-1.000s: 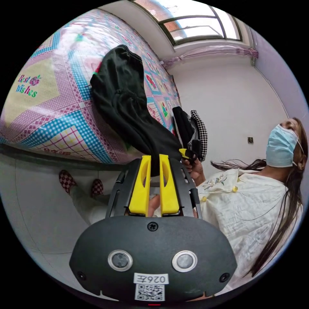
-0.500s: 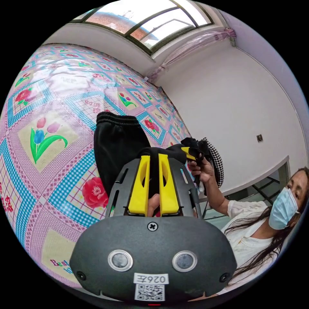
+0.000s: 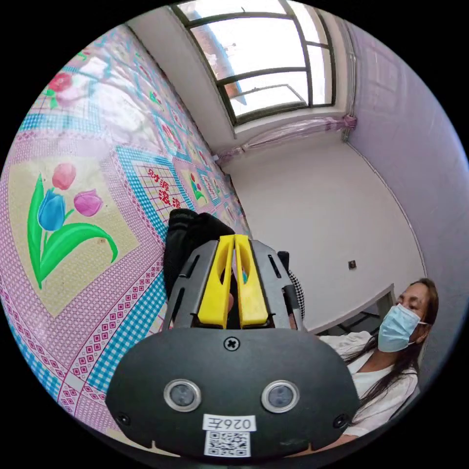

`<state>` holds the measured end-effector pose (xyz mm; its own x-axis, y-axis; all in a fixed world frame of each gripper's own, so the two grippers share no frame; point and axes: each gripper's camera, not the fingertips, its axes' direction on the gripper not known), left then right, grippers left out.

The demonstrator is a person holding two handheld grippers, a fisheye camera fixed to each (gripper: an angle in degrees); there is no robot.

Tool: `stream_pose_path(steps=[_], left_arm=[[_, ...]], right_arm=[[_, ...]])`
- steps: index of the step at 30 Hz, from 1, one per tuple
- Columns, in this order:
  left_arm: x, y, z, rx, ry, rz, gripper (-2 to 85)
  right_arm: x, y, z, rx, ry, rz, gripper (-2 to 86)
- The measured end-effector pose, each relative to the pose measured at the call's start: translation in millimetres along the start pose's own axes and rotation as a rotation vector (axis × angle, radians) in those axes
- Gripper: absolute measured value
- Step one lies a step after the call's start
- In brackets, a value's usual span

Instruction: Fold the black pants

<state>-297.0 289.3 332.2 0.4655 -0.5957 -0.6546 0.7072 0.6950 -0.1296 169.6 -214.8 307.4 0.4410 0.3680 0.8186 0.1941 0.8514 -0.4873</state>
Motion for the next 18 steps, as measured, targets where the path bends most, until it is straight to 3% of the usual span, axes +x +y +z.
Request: stream_pose_path(steps=[4,6,8,11,13,16,18], left_arm=[[14,-21,81,-0.221,0.036,0.089,-0.8],[6,-33,107,-0.253,-0.071,0.078,-0.9],[-20,-46,120,-0.284,-0.314,-0.015,-1.0],[-33,-44,103,-0.155,-0.158,-0.123,-1.0],[-21,-40,95,-0.123,-0.147,-0.073,-1.0],[-2,-41,105,-0.141,-0.219,0.051,-1.0],[-2,-48,122,-0.213,-0.395,0.087,-1.0]], right_arm=[[-27,-4,58,-0.069,0.072,-0.100,5.3],[-26,-21,97,-0.072,0.116,-0.109,4.7],[-15,-36,129,-0.136,0.201,-0.094,3.7],[-7,-45,143,-0.170,0.161,-0.040,1.9],[-19,-38,132,-0.115,0.130,-0.076,1.3],[-37,-17,127,-0.036,0.150,-0.130,-0.4],[-35,-14,162,-0.099,0.318,-0.162,-0.8]])
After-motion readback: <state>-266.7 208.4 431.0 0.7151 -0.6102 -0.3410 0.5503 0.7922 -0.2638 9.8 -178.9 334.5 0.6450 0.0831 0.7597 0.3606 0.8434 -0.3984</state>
